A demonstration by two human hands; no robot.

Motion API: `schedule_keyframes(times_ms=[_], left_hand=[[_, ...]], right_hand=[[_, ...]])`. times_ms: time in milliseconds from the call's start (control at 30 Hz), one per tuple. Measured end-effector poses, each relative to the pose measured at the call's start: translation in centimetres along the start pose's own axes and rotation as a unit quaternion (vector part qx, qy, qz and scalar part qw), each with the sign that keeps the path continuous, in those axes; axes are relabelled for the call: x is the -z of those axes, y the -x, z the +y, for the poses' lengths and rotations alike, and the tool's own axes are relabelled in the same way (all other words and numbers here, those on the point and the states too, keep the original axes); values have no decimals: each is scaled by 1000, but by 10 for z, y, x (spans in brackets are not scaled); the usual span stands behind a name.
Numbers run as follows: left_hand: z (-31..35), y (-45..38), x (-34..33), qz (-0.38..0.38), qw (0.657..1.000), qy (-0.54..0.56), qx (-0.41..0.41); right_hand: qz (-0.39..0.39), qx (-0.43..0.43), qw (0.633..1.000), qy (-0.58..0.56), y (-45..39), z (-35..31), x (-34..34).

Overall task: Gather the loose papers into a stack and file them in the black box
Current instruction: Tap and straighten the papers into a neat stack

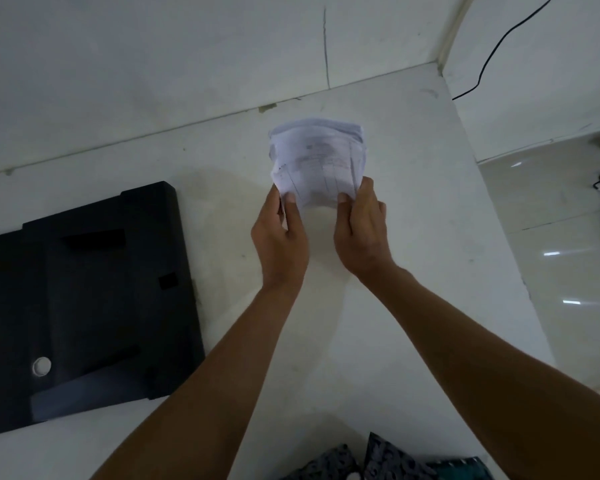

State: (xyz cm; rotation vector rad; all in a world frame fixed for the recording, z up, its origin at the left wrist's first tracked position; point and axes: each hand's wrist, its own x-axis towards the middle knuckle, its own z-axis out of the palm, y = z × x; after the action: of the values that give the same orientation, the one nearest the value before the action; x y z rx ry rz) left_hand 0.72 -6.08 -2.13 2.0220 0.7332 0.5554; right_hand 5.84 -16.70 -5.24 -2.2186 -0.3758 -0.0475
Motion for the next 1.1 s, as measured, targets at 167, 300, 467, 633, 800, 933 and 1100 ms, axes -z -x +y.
schedule_keyframes(times_ms=[167, 300, 467, 633, 800, 933, 1100], left_hand=[[-22, -1, 6, -42, 998, -26, -29], [-26, -5, 8, -36, 997, -47, -51], [-21, -4, 1, -10, 998, -49, -45], [-28, -3, -1, -8, 998, -52, -45], [-37, 0, 5, -12, 988, -97, -118], [-40, 1, 6, -9, 987, -104, -119], [-29, -2, 7, -45, 991, -93, -83]], right_hand=[[-18, 31, 987, 155, 6, 19, 5], [-16, 16, 987, 159, 6, 12, 4], [-17, 14, 989, 147, 2, 1, -2], [9, 27, 991, 132, 0, 0, -3], [2, -2, 986, 166, 5, 9, 0], [-6, -9, 986, 169, 8, 10, 0], [-34, -8, 990, 134, 6, 4, 5]])
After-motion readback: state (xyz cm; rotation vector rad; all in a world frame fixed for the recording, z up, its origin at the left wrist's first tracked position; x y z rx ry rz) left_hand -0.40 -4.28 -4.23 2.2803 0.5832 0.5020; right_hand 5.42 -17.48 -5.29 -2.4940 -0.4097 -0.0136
